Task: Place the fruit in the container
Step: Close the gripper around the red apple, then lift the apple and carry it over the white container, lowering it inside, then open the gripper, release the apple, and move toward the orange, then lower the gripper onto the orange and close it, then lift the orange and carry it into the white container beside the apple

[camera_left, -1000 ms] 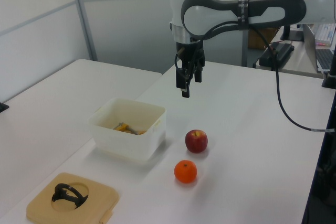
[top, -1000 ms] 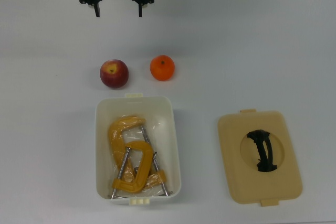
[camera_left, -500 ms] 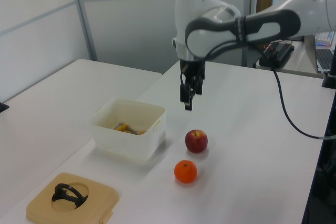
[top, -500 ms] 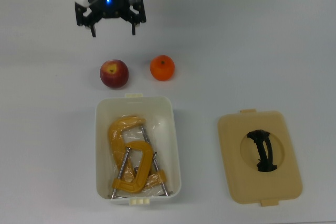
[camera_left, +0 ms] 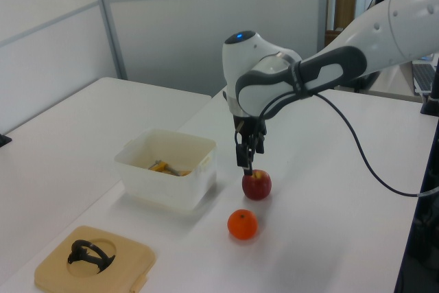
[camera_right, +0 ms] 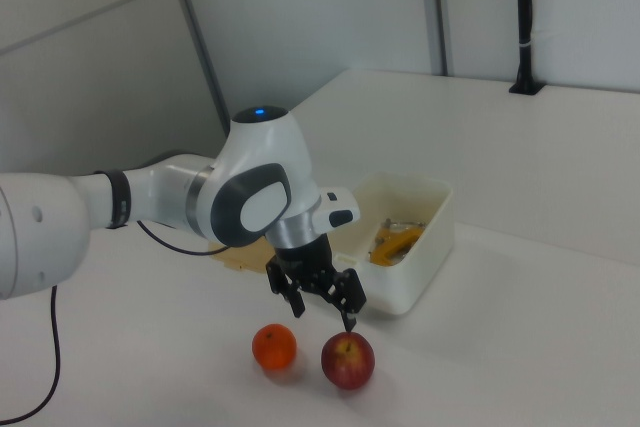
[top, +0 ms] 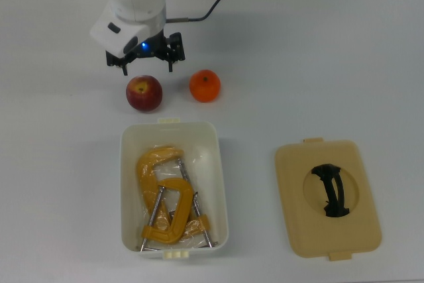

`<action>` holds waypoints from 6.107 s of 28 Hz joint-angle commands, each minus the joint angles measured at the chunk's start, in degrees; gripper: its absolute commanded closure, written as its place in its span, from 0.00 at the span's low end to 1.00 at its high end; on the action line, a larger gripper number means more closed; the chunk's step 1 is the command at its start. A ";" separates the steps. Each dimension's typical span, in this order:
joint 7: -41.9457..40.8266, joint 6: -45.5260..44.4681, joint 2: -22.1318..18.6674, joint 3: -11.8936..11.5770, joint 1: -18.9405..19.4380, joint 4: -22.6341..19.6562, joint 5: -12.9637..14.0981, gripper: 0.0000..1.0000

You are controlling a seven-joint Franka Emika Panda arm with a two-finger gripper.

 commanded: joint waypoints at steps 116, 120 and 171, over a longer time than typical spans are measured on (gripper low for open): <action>6.39 -8.64 10.66 -0.21 14.51 4.44 -7.58 0.00; 6.47 -8.64 11.45 -0.03 14.51 4.53 -8.90 0.00; 13.78 -0.53 7.59 -0.82 5.28 20.52 0.07 0.00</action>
